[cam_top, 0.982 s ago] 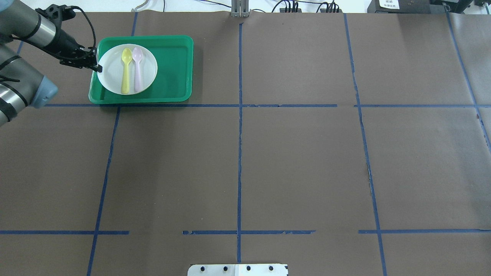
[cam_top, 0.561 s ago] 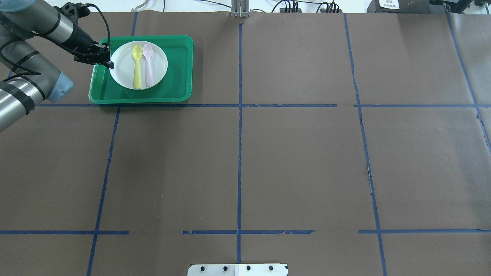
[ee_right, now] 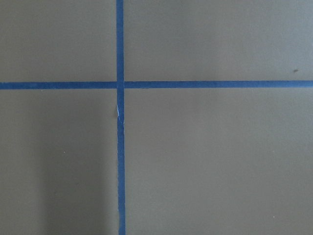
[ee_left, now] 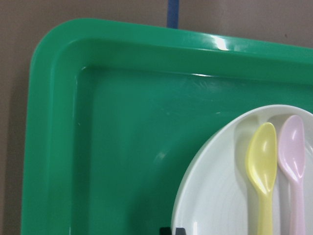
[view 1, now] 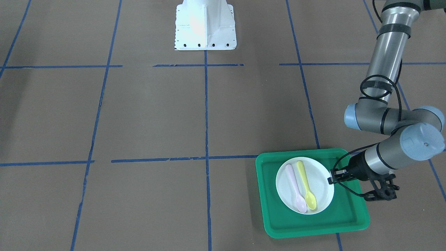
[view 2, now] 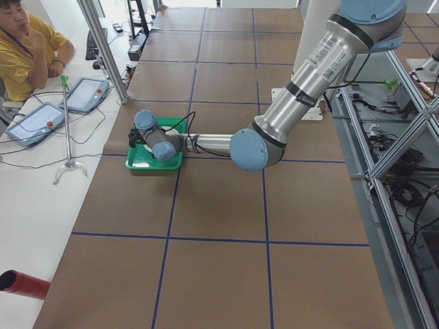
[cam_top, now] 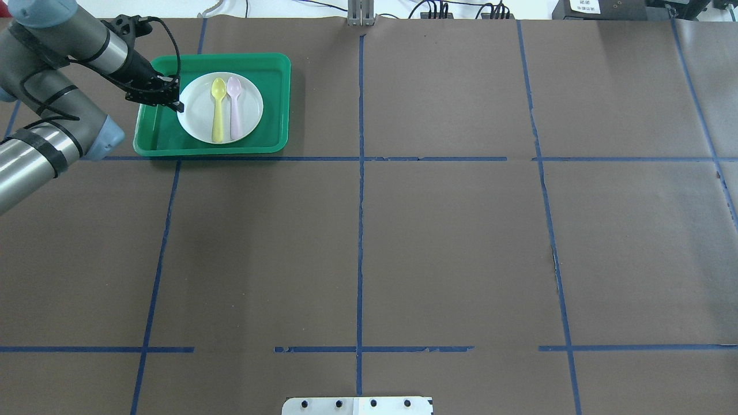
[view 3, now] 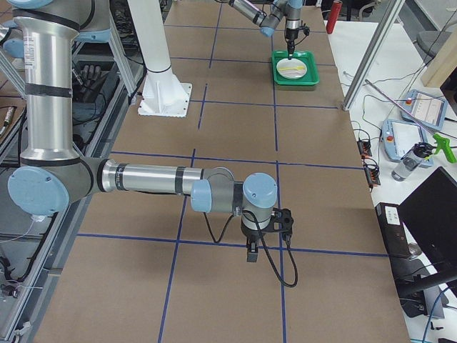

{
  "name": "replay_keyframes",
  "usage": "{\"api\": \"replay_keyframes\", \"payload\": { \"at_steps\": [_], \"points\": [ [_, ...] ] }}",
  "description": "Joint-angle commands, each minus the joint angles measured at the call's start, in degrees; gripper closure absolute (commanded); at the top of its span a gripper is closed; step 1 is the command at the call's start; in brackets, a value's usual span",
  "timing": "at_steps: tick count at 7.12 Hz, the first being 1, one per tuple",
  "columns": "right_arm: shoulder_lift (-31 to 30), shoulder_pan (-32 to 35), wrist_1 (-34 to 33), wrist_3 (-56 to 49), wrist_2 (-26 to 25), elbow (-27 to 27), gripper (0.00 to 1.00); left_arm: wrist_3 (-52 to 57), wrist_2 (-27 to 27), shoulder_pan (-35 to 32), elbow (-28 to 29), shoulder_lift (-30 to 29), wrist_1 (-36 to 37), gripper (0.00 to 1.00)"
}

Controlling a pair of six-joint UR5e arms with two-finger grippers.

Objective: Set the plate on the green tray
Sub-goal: 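Open the left gripper to release the plate on the tray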

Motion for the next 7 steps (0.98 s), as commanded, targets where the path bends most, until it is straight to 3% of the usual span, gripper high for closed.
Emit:
{"api": "replay_keyframes", "payload": {
  "at_steps": [1, 3, 4, 6, 7],
  "points": [
    [0.0, 0.0, 0.0, 0.0, 0.0, 0.0, 0.00, -4.7, -0.2, -3.5, -6.9, 3.9, 0.8, 0.00],
    [0.0, 0.0, 0.0, 0.0, 0.0, 0.0, 0.00, -2.4, -4.4, -8.7, -23.3, 13.2, 11.9, 0.00],
    [0.0, 0.0, 0.0, 0.0, 0.0, 0.0, 0.00, 5.3, -4.5, -11.6, -29.2, 16.7, 18.0, 0.00],
    [0.0, 0.0, 0.0, 0.0, 0.0, 0.0, 0.00, 28.9, -3.9, -20.1, -42.2, 29.2, 33.9, 0.00],
    [0.0, 0.0, 0.0, 0.0, 0.0, 0.0, 0.00, 38.7, -3.8, -24.1, -45.3, 35.5, 35.9, 0.00]
  ]
}}
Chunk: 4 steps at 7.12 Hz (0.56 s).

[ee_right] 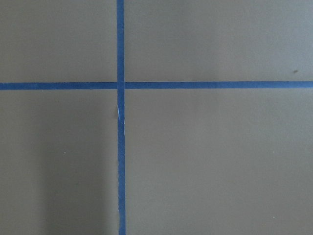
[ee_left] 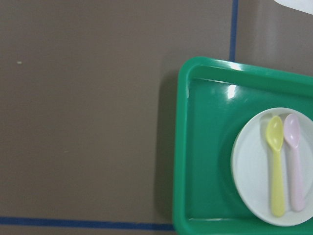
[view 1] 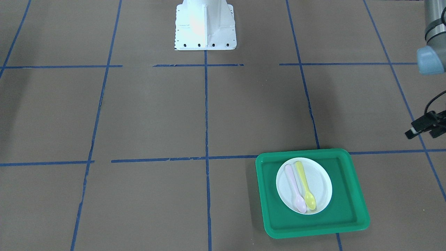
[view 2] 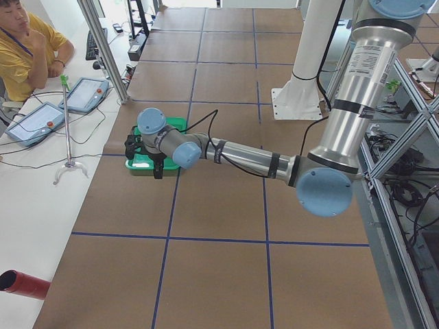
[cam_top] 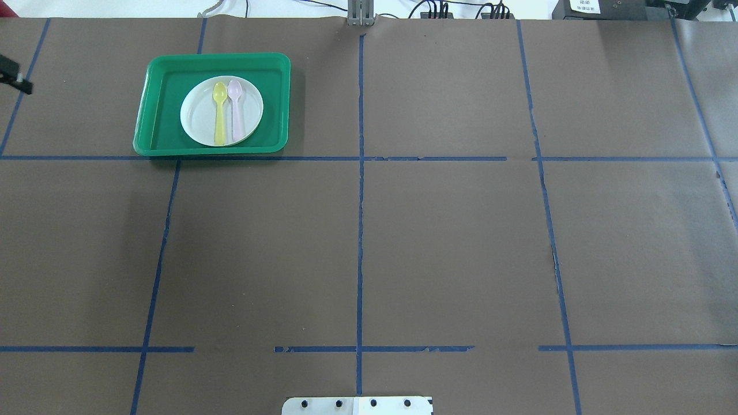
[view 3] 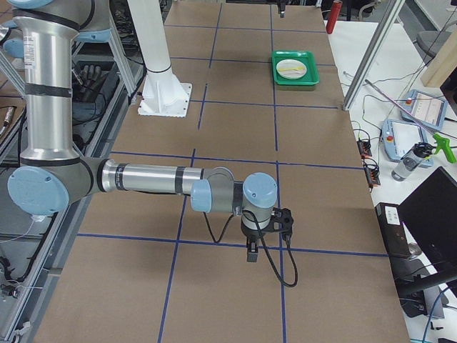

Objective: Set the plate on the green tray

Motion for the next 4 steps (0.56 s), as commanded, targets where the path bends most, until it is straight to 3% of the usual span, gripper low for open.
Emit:
{"api": "replay_keyframes", "payload": {
  "at_steps": [1, 3, 4],
  "points": [
    [0.0, 0.0, 0.0, 0.0, 0.0, 0.0, 0.00, 20.6, 0.6, -8.9, -5.9, 13.1, 5.2, 0.00],
    [0.0, 0.0, -0.1, 0.0, 0.0, 0.0, 0.00, 29.7, 1.9, -13.1, -6.6, 20.0, 5.2, 0.00],
    [0.0, 0.0, 0.0, 0.0, 0.1, 0.0, 0.00, 30.3, 1.9, -13.4, -6.5, 20.5, 5.3, 0.00]
  ]
}}
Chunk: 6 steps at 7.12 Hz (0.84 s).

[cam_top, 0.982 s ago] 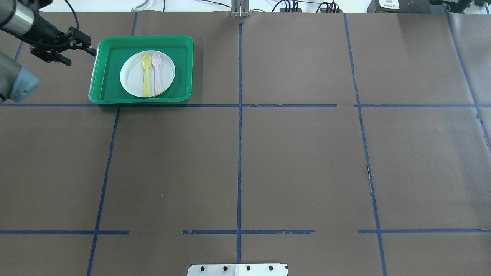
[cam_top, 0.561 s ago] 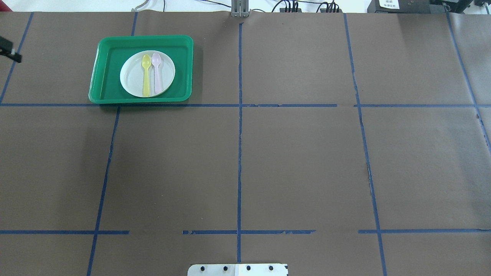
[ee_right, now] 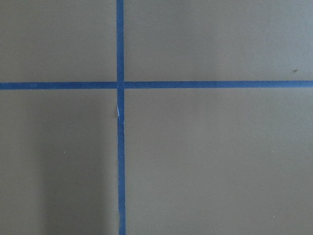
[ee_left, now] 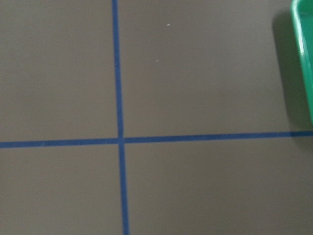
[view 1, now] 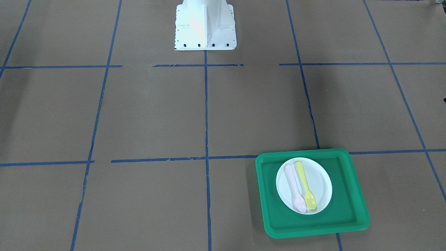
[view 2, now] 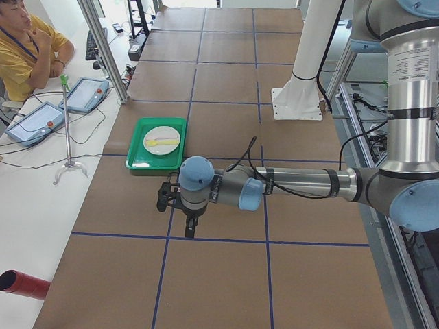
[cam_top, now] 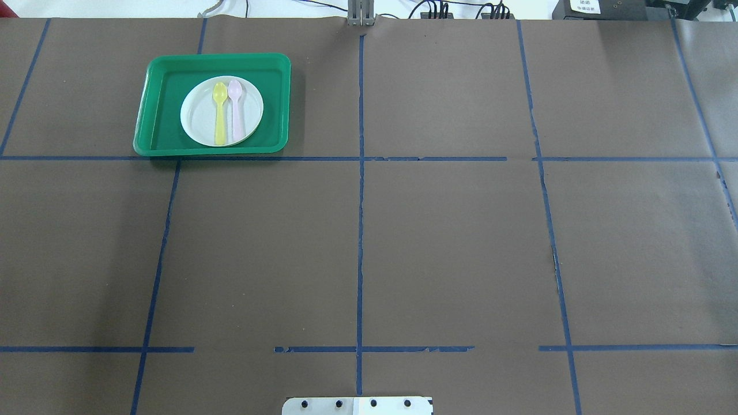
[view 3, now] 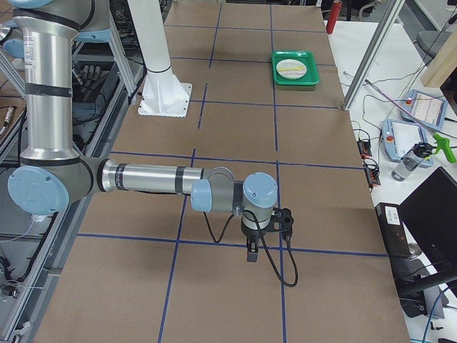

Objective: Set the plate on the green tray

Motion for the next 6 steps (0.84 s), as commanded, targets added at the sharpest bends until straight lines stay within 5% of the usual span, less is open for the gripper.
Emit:
{"api": "replay_keyframes", "payload": {
  "at_steps": [1, 6],
  "points": [
    [0.0, 0.0, 0.1, 0.0, 0.0, 0.0, 0.00, 2.4, 0.2, -1.2, 0.1, 2.2, 0.2, 0.00],
    [0.0, 0.0, 0.1, 0.0, 0.0, 0.0, 0.00, 2.9, 3.9, -1.3, -0.2, 2.2, -0.4, 0.00]
  ]
}}
